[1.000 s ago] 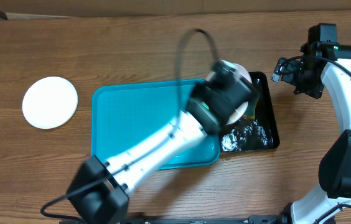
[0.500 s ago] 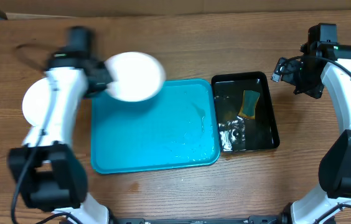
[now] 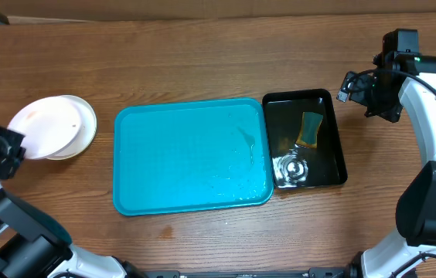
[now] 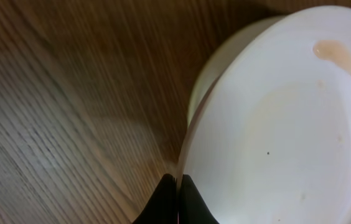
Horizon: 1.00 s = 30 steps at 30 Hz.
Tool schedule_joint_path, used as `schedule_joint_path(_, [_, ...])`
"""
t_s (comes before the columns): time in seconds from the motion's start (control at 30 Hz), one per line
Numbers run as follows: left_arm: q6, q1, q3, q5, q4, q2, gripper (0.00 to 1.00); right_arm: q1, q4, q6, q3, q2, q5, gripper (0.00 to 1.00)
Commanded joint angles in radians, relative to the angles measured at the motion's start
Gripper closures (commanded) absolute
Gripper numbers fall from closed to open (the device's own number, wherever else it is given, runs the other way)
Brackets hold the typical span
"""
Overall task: Clean dirty plates on tray and stack at the side
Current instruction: 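Carry the white plate left and lower it onto the plate stack, then release the plate and raise the left gripper away from the stack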
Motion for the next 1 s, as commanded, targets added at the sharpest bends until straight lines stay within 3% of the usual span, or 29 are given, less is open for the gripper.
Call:
schedule_joint_path(0.0, [-0.013,0.020,-0.057,0.029,0.050,0.008,0.96,0.001,0.003,0.004,0.027,-0.016,0.002,0.00])
schedule_joint_path(0.17, [-0.013,0.011,-0.139,0.029,0.174,0.008,0.95,0.001,0.002,0.004,0.027,-0.016,0.002,0.00])
schedule_joint_path(0.2, [-0.013,0.009,-0.147,0.029,0.190,0.008,0.91,0.001,0.002,0.004,0.027,-0.016,0.002,0.00])
schedule_joint_path(0.23, [-0.013,0.007,-0.151,0.032,0.205,0.008,0.81,0.001,0.002,0.004,0.027,-0.016,0.002,0.00])
schedule_joint_path(0.27, [-0.013,0.006,-0.151,0.040,0.215,0.008,0.47,0.001,0.002,0.005,0.027,-0.016,0.002,0.00])
schedule_joint_path(0.3, [-0.013,0.006,-0.151,0.064,0.231,0.008,0.07,0.001,0.002,0.004,0.027,-0.016,0.002,0.00])
schedule_joint_path(0.33, [-0.013,0.006,-0.149,0.101,0.239,0.008,0.00,0.001,0.002,0.004,0.027,-0.016,0.002,0.00])
schedule_joint_path(0.57, [0.117,-0.021,-0.147,0.489,0.255,0.008,0.00,0.001,0.003,0.005,0.027,-0.016,0.002,0.00])
schedule_joint_path(0.73, [0.131,-0.087,-0.147,0.500,0.215,0.008,0.04,0.001,0.002,0.004,0.027,-0.016,0.002,0.00])
schedule_joint_path(0.83, [0.179,-0.166,-0.147,0.500,0.197,0.008,0.11,0.001,0.003,0.004,0.027,-0.016,0.002,0.00])
schedule_joint_path(0.97, [0.244,-0.306,-0.147,0.489,0.200,0.008,0.11,0.001,0.002,0.004,0.027,-0.016,0.003,0.00])
